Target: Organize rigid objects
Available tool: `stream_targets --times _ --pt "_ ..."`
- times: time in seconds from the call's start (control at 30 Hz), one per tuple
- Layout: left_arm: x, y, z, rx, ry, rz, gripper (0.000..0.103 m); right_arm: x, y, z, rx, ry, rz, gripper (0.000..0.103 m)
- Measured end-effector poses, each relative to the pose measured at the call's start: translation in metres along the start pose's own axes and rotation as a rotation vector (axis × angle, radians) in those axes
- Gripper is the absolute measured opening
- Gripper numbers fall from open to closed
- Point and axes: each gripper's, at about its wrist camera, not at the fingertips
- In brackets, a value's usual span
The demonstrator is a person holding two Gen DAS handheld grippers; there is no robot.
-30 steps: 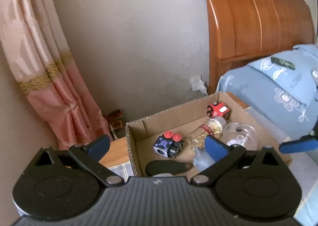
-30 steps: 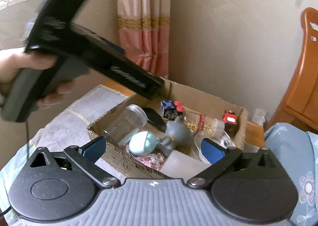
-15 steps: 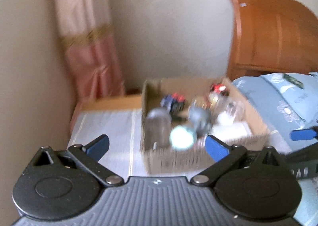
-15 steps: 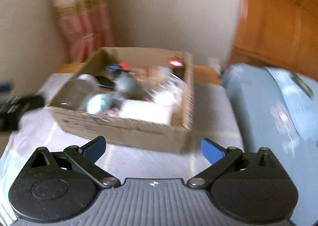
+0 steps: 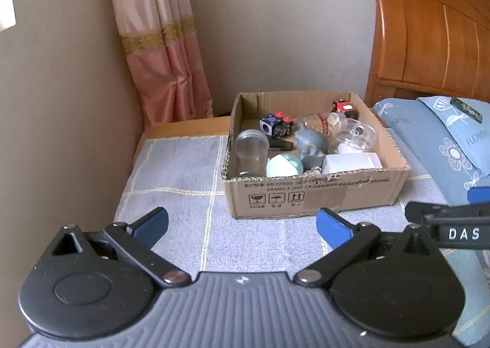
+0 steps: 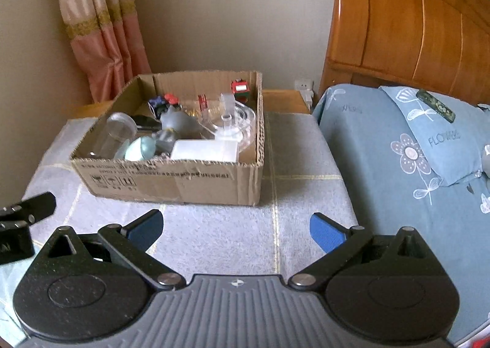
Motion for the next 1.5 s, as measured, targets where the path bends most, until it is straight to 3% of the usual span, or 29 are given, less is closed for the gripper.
stream_targets --times 1.5 --pt "-0.002 0.009 0.005 0.052 0.002 0.002 0.102 0.0 0.012 -0.012 0.012 0.031 0.031 0.103"
Point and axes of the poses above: each gripper's, at about its wrist camera, not at the fingertips, and y roughly against the way its jaws point, z to its right, x to its top, and after that the axes turned 9 degrees about -y, right-handed
